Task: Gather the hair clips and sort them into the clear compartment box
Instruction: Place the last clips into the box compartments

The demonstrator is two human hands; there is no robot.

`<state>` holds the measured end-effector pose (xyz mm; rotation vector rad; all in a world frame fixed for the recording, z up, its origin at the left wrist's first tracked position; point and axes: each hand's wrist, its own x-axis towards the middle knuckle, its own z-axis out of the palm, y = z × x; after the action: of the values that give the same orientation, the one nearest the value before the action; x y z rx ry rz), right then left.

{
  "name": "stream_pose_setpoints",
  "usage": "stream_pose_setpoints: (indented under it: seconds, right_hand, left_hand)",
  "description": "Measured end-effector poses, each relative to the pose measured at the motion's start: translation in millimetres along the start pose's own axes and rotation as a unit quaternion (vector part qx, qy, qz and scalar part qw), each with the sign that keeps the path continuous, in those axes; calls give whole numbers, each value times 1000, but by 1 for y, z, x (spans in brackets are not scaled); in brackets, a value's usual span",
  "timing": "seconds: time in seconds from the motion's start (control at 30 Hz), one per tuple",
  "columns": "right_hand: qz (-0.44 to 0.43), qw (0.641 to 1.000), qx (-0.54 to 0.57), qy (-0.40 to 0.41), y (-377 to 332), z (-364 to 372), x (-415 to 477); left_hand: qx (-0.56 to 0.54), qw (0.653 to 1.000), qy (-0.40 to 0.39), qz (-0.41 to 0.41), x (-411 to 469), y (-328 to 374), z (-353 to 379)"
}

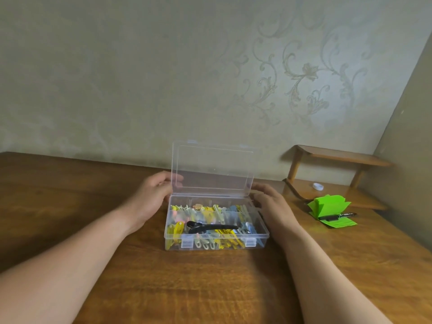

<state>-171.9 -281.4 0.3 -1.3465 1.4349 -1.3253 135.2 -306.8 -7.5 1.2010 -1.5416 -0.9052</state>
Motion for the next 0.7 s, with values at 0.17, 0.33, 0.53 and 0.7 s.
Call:
stream_pose_setpoints:
  seconds: [0.17, 0.33, 0.53, 0.7]
  right_hand:
    - [34, 998, 51, 9, -7, -4, -1]
    - [52, 997, 54, -2, -18, -21, -25]
    - [-1, 996, -58, -61, -22, -46, -75]
    - [-90, 964, -242, -66, -13, -40, -97]
  left_hand:
    - [-64, 997, -11, -37, -5, 8, -7]
    - [-72, 994, -47, -65, -15, 28, -12]
    - [65, 991, -113, -34, -54, 30, -14]
    - [154, 988, -20, 23, -91, 28, 4]
